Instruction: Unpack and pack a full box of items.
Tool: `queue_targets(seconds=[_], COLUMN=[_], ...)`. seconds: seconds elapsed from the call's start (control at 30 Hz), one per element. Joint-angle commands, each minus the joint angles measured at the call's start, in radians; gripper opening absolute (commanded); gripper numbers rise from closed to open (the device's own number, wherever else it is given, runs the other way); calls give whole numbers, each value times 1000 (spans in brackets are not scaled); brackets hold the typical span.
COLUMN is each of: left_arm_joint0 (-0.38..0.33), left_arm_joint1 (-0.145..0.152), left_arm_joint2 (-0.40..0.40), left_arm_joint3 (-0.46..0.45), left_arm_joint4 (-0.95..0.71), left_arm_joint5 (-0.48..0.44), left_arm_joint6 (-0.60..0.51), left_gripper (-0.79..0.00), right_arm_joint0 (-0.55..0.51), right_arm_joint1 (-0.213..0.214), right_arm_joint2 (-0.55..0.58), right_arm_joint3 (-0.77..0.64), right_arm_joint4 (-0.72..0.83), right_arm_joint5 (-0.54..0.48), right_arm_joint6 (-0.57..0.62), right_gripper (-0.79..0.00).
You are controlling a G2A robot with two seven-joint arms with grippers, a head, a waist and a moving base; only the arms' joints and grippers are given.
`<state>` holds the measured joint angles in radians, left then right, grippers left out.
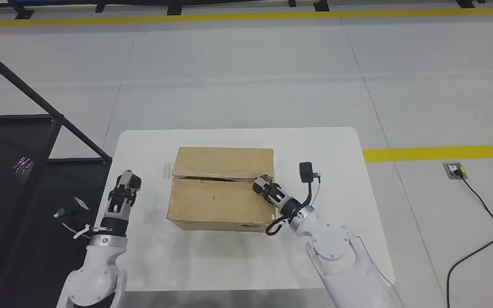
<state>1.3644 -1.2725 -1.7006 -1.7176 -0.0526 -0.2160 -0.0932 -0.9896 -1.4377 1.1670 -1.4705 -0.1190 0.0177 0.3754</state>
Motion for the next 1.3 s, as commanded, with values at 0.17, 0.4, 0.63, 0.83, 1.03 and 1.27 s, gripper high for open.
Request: queue_targets(seconds=[0.17, 0.4, 0.63, 0.83, 1.03, 1.27], left_arm_joint0=[5, -9, -26, -56, -84, -152], left_arm_joint1=[2, 2, 4, 7, 11, 18], left_arm_joint2=[-11, -2, 2, 9, 28, 54], left_arm_joint3=[-20, -3, 18, 47, 79, 157], left_arm_joint4=[0, 12, 2, -17, 10, 70], left_arm_joint5=[1, 3, 4, 11, 10, 45], left_arm_joint6=[-11, -22, -48, -99, -160, -221], left_gripper=[-570, -576, -582, -591, -622, -625], right_arm_joint0=[-10, -13, -10, -8, -2, 15], right_arm_joint1=[7, 16, 26, 34, 44, 49], right_arm_joint2=[13, 37, 66, 80, 93, 88], right_arm_joint3=[-58, -105, -121, -119, -107, -82], right_arm_joint4=[1, -4, 19, 30, 54, 77], right_arm_joint5=[69, 158, 165, 161, 129, 73], right_arm_joint6=[59, 114, 188, 245, 325, 361], right_gripper=[-785, -785, -785, -785, -785, -785])
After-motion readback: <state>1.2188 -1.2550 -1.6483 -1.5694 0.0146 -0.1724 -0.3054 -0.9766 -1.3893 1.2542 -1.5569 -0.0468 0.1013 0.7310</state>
